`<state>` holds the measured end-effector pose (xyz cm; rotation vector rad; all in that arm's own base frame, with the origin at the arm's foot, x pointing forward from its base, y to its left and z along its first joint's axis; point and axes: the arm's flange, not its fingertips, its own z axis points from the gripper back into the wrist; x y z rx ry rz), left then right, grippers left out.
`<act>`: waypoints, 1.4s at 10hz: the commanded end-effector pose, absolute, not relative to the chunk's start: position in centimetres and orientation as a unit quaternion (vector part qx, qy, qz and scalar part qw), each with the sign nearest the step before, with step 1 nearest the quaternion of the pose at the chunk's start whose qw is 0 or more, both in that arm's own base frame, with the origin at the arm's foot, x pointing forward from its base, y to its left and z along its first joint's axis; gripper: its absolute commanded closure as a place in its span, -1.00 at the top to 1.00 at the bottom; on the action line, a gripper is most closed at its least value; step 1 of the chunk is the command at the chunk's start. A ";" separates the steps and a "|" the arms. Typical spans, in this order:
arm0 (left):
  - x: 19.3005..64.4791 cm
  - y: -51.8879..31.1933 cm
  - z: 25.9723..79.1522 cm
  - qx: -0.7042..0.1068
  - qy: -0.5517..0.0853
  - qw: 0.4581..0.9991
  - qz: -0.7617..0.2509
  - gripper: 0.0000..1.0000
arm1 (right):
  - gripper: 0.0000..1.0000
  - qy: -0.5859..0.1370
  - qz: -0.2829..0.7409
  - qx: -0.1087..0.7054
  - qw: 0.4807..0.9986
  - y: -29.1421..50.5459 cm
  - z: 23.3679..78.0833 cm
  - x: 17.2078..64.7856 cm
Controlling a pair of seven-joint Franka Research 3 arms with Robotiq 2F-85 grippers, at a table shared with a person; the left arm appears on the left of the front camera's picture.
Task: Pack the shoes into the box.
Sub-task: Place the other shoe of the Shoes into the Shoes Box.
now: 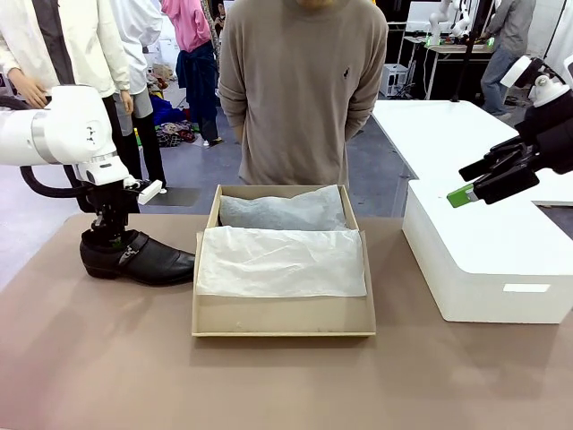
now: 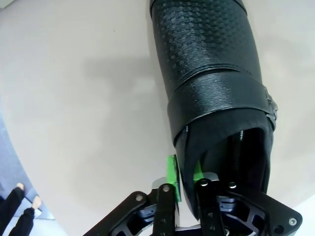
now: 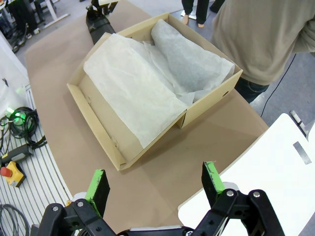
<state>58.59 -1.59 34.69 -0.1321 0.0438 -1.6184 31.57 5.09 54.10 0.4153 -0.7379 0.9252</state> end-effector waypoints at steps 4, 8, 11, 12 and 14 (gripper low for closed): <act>57.8 -0.7 35.9 -0.037 0.028 0.688 -0.724 -1.00 | 1.00 -0.350 0.436 0.202 0.804 5.2 54.1 31.8; 57.8 1.6 38.9 -0.028 -0.018 0.735 -0.678 -1.00 | 1.00 -0.350 0.436 0.202 0.804 5.2 54.1 31.8; 58.4 3.7 42.5 -0.018 -0.030 0.787 -0.616 -1.00 | 1.00 -0.350 0.436 0.202 0.804 5.2 54.1 31.8; 58.5 3.6 43.6 -0.025 -0.033 0.809 -0.586 -1.00 | 1.00 -0.350 0.436 0.202 0.804 5.2 54.1 31.8; 58.1 3.0 45.7 -0.046 -0.046 0.852 -0.519 -1.00 | 1.00 -0.350 0.436 0.202 0.804 5.2 54.1 31.8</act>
